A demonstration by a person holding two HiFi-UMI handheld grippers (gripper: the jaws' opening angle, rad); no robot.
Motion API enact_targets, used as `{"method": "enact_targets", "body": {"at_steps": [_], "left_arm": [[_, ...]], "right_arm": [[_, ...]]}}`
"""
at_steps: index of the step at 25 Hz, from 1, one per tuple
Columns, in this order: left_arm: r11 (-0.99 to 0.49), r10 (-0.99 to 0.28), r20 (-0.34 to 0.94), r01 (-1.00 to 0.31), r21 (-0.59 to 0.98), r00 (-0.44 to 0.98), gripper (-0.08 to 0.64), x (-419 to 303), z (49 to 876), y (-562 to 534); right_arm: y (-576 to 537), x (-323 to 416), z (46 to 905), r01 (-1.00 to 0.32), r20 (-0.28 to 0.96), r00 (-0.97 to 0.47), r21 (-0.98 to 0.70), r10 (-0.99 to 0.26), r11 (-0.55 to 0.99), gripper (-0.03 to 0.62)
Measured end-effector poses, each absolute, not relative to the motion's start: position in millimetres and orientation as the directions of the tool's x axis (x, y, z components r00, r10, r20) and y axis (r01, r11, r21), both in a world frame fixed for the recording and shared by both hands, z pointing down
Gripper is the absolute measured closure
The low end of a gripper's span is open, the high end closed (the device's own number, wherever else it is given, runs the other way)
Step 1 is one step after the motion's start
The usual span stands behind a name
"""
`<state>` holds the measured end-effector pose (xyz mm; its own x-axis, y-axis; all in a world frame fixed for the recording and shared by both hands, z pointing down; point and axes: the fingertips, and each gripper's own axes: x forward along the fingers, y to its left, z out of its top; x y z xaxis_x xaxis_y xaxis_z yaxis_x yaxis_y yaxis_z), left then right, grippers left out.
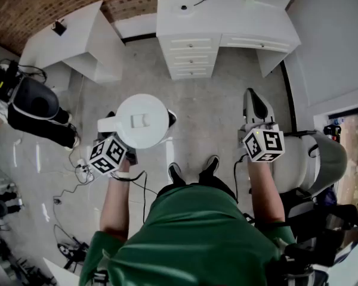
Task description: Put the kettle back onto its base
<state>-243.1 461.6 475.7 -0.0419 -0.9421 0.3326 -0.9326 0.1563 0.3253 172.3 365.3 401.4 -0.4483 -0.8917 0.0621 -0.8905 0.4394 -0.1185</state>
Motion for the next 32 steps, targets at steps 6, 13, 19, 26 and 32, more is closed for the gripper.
{"method": "enact_targets", "body": {"at_steps": [6, 13, 19, 26, 32], "left_arm": [[0.195, -0.935, 0.348, -0.915, 0.353, -0.065, 0.434, -284, 492, 487], [0.126, -0.947, 0.32, -0.915, 0.384, 0.004, 0.434, -316, 482, 485], [0.057, -0.954, 0.29, -0.901, 0.43, 0.078, 0.434, -328, 474, 465], [0.05, -0.95, 0.298, -0.898, 0.437, 0.093, 0.434, -308, 479, 425], [0.089, -0.944, 0.326, -0.904, 0.419, 0.058, 0.434, -284, 479, 384]], "right_arm": [[385, 135, 395, -0.889, 0.051, -0.454, -0.09, -0.889, 0.449, 0.571], [406, 96, 359, -0.909, 0.01, -0.415, -0.038, -0.91, 0.414, 0.568], [419, 71, 358, -0.917, 0.032, -0.397, 0.015, -0.917, 0.398, 0.447], [383, 85, 378, -0.917, 0.056, -0.4, -0.012, -0.915, 0.4, 0.448], [319, 100, 389, -0.893, 0.046, -0.448, -0.07, -0.893, 0.445, 0.448]]}}
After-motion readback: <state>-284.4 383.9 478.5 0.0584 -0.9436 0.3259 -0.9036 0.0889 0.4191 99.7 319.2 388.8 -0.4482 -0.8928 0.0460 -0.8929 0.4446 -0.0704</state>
